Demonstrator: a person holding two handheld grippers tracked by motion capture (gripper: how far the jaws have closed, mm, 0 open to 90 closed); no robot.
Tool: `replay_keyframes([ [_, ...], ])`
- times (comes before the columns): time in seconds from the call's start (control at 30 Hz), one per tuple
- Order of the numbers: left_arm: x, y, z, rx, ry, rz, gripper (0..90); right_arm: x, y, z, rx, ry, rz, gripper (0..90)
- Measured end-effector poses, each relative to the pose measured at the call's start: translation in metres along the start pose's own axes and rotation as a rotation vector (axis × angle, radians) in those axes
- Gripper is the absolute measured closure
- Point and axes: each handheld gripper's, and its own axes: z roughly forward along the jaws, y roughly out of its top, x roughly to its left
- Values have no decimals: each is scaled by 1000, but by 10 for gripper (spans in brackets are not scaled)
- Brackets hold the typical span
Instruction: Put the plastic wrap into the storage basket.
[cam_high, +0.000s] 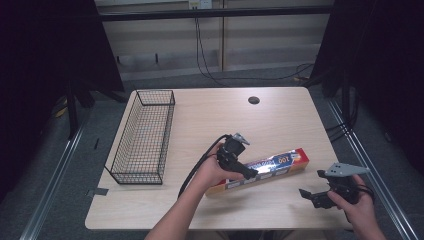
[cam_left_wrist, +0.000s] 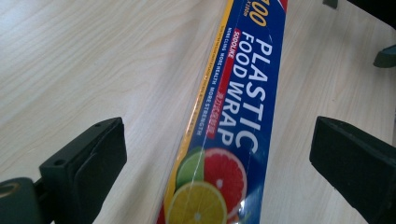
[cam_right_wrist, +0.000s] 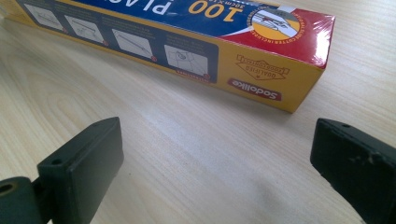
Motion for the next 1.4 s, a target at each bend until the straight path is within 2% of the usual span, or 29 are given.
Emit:
replay_keyframes([
  [0.03,-1,1,3,9,1,18,42,0,0,0,0,0,-2,23],
  [0.07,-2,2,5,13,7,18,44,0,0,0,1,-3,-4,23],
  [0.1,-1,3,6,45,7,41,46,0,0,0,1,0,-5,23],
  [0.23,-6,5,14,52,16,34,59,1,1,0,1,1,-8,23],
  [0.33,-9,7,19,57,21,61,71,1,1,0,-1,-1,-9,23],
  [0.37,-11,7,21,62,19,55,75,1,1,0,0,3,-11,23],
  [0.57,-15,11,28,56,23,74,130,0,1,0,-3,8,-9,23],
  [0.63,-15,13,30,80,21,91,144,0,1,-1,-4,8,-1,23],
  [0.67,-15,13,32,76,21,99,145,0,1,-1,-3,10,-1,23],
  [0.77,-16,14,37,89,25,80,160,-1,1,-1,-1,11,-2,23],
  [0.83,-16,14,39,94,26,99,167,-1,1,0,-1,12,-4,23],
  [0.93,-17,15,43,99,32,93,167,-1,0,-1,0,9,-1,23],
  [1.0,-16,16,45,106,35,105,170,-2,0,-1,-1,9,-4,23],
  [1.03,-18,16,46,107,32,90,171,-2,0,-1,-2,10,-6,23],
  [1.1,-17,17,48,111,35,99,177,-2,0,-1,0,11,2,23],
  [1.23,-17,19,51,132,48,117,239,-2,1,-1,1,12,4,23],
  [1.33,-19,20,54,129,57,105,278,-2,0,-1,3,10,-7,23],
  [1.37,-19,21,54,146,65,124,281,-2,0,0,1,10,-10,23],
  [1.4,-20,21,55,142,67,126,292,-1,1,-1,1,16,-10,23],
])
